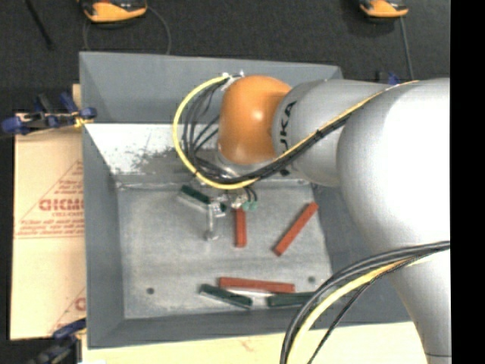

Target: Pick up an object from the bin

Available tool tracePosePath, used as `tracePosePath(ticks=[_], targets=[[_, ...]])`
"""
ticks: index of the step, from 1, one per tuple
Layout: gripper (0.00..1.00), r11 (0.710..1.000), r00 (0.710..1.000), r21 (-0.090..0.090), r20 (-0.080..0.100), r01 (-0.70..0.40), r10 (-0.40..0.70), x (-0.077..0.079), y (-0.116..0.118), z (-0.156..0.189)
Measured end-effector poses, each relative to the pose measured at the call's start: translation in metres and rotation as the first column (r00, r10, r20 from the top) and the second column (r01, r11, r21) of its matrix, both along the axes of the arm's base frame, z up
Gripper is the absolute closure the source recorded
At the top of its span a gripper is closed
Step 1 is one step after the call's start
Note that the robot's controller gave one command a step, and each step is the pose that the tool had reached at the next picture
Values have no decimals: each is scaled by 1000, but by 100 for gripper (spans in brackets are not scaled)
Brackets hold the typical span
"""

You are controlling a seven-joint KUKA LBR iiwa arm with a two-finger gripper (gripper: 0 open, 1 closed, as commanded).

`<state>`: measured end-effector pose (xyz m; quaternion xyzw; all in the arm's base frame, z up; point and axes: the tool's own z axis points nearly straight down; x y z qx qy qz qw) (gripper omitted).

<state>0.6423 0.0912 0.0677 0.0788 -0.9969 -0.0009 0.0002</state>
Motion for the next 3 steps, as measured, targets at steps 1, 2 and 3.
tracePosePath(ticks=[1, 2, 3], targets=[[0, 1000, 1000, 0, 4, 2, -2, 1, -1, 1], [0, 1000, 1000, 1, 7, 3, -3, 3, -1, 3], [0, 1000, 1000, 1, 8, 5, -5, 5, -1, 4]])
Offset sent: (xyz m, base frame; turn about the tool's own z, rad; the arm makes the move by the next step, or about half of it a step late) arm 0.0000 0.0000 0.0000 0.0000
